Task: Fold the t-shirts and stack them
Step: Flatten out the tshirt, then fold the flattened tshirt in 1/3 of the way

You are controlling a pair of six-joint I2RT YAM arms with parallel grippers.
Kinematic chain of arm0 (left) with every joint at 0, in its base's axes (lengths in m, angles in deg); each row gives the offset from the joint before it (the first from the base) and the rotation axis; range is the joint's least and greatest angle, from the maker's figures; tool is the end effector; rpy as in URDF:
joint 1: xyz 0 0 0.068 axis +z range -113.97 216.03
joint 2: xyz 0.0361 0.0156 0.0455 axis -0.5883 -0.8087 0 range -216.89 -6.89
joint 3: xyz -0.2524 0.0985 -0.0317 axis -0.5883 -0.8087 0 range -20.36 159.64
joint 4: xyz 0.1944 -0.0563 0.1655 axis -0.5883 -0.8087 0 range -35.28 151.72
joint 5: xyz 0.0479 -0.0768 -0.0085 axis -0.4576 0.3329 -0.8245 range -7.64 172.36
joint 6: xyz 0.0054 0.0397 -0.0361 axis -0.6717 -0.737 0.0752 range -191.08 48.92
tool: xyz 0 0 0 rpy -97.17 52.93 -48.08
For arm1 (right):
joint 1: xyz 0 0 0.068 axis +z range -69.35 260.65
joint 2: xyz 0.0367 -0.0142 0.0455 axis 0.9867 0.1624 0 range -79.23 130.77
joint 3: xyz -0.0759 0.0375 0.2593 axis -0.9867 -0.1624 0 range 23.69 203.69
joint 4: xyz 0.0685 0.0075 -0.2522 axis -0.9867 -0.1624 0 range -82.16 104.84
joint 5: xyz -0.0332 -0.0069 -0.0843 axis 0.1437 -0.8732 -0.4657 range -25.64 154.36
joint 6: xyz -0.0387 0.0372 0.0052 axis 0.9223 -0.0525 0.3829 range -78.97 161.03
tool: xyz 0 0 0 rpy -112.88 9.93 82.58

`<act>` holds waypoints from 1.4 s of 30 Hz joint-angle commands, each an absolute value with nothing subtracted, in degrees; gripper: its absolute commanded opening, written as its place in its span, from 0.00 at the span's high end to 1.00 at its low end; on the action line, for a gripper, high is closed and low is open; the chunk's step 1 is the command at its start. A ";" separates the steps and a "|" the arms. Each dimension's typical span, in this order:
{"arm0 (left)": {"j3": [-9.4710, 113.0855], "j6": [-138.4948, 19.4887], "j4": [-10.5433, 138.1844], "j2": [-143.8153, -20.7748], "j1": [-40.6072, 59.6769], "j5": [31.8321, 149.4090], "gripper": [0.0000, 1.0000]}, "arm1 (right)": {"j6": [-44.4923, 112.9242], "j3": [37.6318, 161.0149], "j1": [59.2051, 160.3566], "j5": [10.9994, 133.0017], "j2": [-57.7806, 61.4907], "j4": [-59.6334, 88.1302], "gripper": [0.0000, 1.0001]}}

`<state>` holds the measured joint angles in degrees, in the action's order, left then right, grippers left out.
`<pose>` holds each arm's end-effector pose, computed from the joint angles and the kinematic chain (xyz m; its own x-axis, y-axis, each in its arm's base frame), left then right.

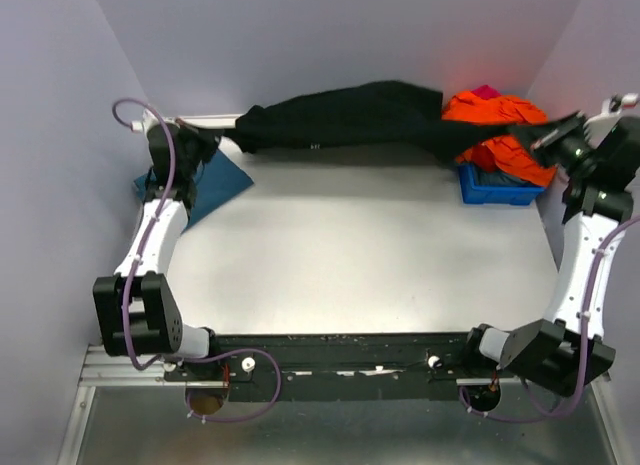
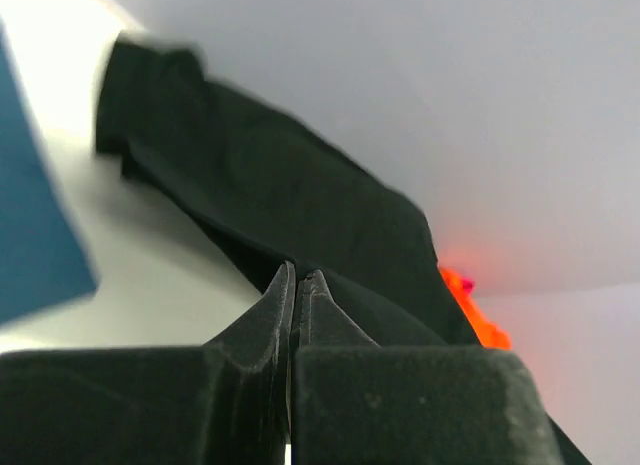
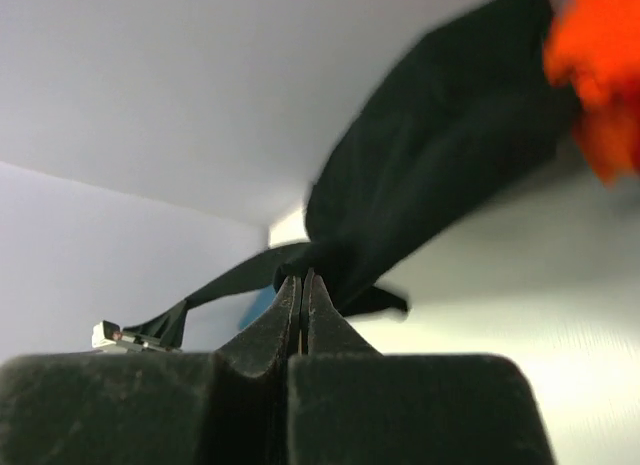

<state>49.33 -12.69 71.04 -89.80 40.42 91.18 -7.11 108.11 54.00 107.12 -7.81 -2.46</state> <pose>0.3479 0.0211 0.3704 -0.1011 -0.8518 -0.5141 -0.0173 0.5182 -0.8551 0.2441 -0.0954 0.4698 -0.2501 0.7374 -0.6275 -0.1342 0.6155 0.7767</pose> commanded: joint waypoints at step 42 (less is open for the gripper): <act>25.60 -10.79 72.35 -86.07 33.84 74.54 1.00 | -1.16 76.50 59.03 86.86 -11.57 -3.18 0.99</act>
<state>21.57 -9.98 70.78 -81.89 33.90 75.75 0.10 72.00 57.63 85.57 -16.33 -7.64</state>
